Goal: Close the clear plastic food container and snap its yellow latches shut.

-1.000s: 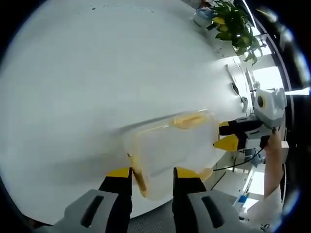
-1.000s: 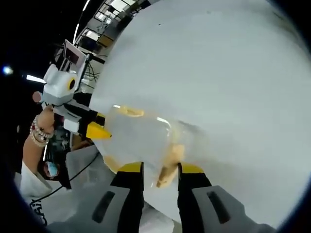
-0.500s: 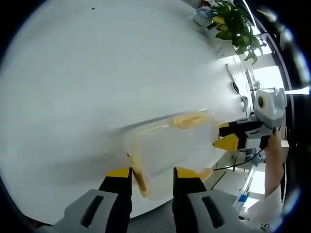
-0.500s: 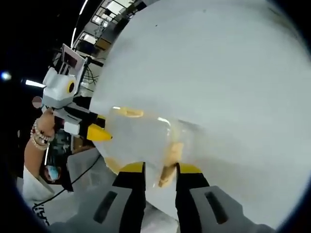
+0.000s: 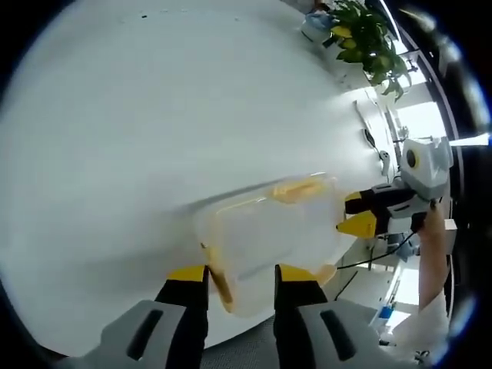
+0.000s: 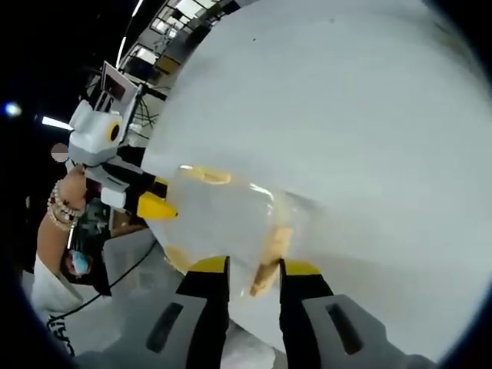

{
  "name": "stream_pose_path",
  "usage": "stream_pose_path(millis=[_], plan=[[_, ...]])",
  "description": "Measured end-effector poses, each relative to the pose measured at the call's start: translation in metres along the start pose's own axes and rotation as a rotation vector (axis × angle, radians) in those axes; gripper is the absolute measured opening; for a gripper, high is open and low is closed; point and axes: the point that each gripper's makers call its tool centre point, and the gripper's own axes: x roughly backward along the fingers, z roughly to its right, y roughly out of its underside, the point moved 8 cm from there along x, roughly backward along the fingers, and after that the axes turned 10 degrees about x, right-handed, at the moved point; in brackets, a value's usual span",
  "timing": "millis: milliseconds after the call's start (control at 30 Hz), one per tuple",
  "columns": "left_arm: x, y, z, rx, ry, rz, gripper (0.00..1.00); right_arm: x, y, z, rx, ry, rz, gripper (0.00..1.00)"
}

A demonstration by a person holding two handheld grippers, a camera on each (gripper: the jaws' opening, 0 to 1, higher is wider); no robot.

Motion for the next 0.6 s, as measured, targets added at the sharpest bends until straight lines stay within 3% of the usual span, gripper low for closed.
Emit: stream_pose_path(millis=[100, 200, 267, 600], plan=[[-0.0001, -0.0004, 0.0002, -0.015, 0.003, 0.008, 0.27, -0.0006, 0.0003, 0.0008, 0.014, 0.004, 0.004, 0.21], [0.0, -0.0006, 0.0021, -0.088, -0.001, 0.031, 0.28, -0.001, 0.0024, 0.0004, 0.03, 0.007, 0.01, 0.22], [0.0001, 0.0011, 0.0035, -0.106, -0.003, 0.044, 0.29, -0.0005, 0.0027, -0.0002, 0.075, 0.019, 0.015, 0.22], [-0.0001, 0.0013, 0.0049, -0.19, -0.002, 0.077, 0.31, -0.0021, -0.0017, -0.0059, 0.165, 0.064, -0.014, 0.23]])
